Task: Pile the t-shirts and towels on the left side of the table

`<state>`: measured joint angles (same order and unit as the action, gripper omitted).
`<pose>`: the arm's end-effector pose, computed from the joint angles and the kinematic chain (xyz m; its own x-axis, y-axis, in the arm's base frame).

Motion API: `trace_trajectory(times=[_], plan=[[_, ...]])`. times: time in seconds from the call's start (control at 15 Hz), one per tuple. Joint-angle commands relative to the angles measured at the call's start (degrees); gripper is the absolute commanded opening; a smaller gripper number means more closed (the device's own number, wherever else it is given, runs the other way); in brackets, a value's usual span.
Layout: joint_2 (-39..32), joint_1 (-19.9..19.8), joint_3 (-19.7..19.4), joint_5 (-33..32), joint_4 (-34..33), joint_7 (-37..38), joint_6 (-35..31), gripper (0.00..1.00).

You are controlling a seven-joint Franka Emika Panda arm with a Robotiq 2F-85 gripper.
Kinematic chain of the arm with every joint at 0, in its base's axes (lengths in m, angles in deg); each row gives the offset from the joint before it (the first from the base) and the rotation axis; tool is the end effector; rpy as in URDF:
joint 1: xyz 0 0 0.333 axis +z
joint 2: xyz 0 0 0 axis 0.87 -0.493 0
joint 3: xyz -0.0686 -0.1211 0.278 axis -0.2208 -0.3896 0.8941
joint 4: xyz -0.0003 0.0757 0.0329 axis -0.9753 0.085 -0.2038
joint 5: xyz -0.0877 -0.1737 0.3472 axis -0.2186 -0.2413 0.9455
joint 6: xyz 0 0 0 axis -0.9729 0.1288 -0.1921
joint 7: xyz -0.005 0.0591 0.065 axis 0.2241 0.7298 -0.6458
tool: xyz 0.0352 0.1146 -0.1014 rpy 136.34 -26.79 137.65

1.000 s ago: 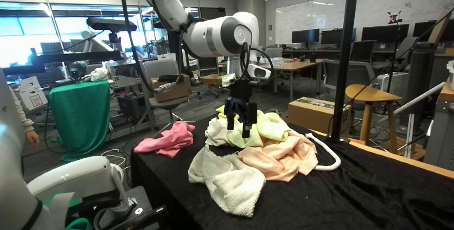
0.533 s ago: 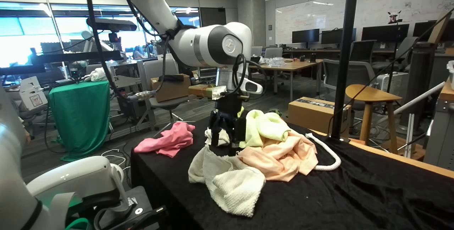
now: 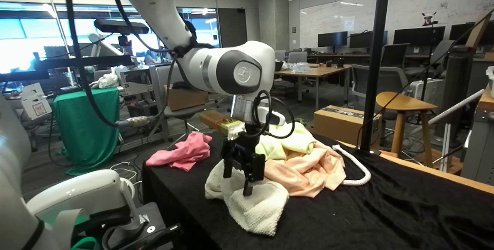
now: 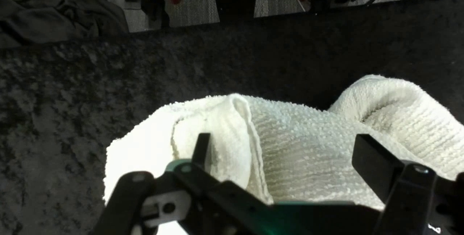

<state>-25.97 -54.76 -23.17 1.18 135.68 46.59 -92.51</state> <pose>0.4036 0.0662 0.2013 0.9501 0.0456 -0.3085 0.0657 -0.9963 0.0552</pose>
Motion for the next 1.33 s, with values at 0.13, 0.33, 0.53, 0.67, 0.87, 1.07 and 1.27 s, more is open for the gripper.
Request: trace_trajectory(times=[0.13, 0.33, 0.53, 0.67, 0.87, 1.07, 1.27], plan=[[3.14, -2.43, -1.40, -3.29, 5.65, -0.29, -9.65, 1.00], [2.66, -3.20, -2.05, -3.60, 6.49, -0.71, -12.74, 1.00], [2.67, -3.54, -2.34, -2.39, 6.99, -1.58, -14.44, 0.75], [3.02, -3.65, -2.49, -1.76, 7.33, -2.07, -15.49, 0.65], [3.48, -3.88, -2.72, -0.85, 7.60, -2.82, -16.23, 0.39], [4.37, -4.03, -3.00, 0.81, 8.01, -4.25, -16.84, 0.13], [5.79, -3.90, -3.25, 3.82, 8.07, -6.98, -16.53, 0.01]])
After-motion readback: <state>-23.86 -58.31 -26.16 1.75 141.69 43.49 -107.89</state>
